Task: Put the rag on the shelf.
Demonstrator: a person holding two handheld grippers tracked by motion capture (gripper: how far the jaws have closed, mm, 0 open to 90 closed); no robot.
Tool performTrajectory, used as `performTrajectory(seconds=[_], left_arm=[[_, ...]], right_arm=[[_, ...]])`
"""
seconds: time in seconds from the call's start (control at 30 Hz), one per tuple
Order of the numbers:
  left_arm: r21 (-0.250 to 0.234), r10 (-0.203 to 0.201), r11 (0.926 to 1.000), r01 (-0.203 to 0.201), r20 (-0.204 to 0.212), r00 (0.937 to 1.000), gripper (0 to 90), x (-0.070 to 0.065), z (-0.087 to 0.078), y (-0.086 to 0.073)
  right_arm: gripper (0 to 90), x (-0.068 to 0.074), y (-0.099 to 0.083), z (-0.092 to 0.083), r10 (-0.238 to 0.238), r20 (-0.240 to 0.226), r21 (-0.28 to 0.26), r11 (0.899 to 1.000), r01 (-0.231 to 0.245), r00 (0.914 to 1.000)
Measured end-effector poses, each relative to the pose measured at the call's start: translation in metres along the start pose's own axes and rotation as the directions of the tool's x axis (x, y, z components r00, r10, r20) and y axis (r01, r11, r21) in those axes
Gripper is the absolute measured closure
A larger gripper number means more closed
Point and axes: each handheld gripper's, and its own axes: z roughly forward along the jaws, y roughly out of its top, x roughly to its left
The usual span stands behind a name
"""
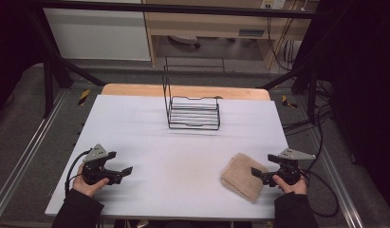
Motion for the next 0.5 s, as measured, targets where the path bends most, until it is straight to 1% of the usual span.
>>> performTrajectory(seconds=[0.17,0.3,0.4,0.5], left_arm=[[0.005,0.001,1.0,-0.001,0.0,1.0,4.6,-0.001,0.001,0.0],[0.008,0.003,1.0,-0.003,0.0,1.0,4.7,-0.002,0.001,0.0],[0.01,0.005,0.9999,-0.005,0.001,1.0,4.8,-0.003,0.001,-0.001],[0.011,0.002,0.9999,-0.002,0.001,1.0,4.8,-0.003,0.001,-0.001]], right_arm=[[0.7,0.004,0.002,0.0,-0.011,0.0,0.011,1.0,0.011,0.9999],[2.2,0.009,0.004,0.003,-0.031,0.002,0.029,0.999,0.031,0.9995],[4.3,0.017,0.007,0.006,-0.049,0.006,0.04,0.998,0.048,0.9988],[7.2,0.028,0.01,0.01,-0.07,-0.004,0.049,0.996,0.07,0.9975]])
